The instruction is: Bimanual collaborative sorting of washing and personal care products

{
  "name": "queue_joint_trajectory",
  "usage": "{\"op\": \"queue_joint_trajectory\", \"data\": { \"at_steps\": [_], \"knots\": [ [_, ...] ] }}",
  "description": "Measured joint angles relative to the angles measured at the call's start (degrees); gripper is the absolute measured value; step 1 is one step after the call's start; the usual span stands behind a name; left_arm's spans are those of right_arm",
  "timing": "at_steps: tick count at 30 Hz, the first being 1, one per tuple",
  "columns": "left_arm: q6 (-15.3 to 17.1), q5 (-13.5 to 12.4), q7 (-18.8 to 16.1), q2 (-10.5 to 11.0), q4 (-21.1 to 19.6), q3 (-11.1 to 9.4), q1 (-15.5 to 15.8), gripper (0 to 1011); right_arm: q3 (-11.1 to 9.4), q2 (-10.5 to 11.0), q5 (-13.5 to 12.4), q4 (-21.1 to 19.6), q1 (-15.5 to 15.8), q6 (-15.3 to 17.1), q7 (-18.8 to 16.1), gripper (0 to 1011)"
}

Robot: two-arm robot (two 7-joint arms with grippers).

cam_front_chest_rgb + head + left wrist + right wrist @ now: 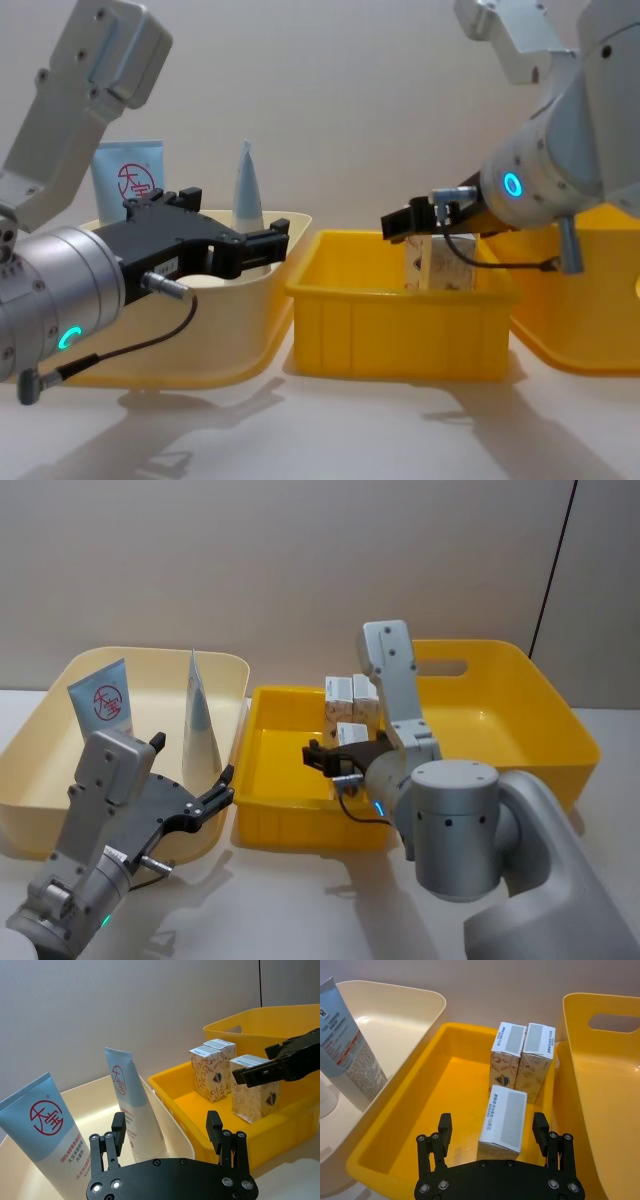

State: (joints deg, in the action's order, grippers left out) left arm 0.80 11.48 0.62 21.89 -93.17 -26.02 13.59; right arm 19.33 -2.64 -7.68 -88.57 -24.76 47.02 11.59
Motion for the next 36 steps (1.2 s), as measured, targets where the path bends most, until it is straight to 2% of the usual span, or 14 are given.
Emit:
{"op": "queue_joint_trajectory", "data": {
  "at_steps": [15,29,36],
  "knots": [
    [0.0,0.0,0.0,0.0,0.0,0.0,0.0,1000,-0.19,-1.07,0.32,4.83,-2.19,-0.55,-1.01,1001],
    [0.0,0.0,0.0,0.0,0.0,0.0,0.0,1001,-0.51,-1.56,1.21,6.7,-2.92,-0.93,-0.76,999],
    [0.0,0.0,0.0,0.0,0.0,0.0,0.0,1000,-0.62,-1.72,1.39,7.16,-3.07,-1.06,-0.68,860]
  ]
}}
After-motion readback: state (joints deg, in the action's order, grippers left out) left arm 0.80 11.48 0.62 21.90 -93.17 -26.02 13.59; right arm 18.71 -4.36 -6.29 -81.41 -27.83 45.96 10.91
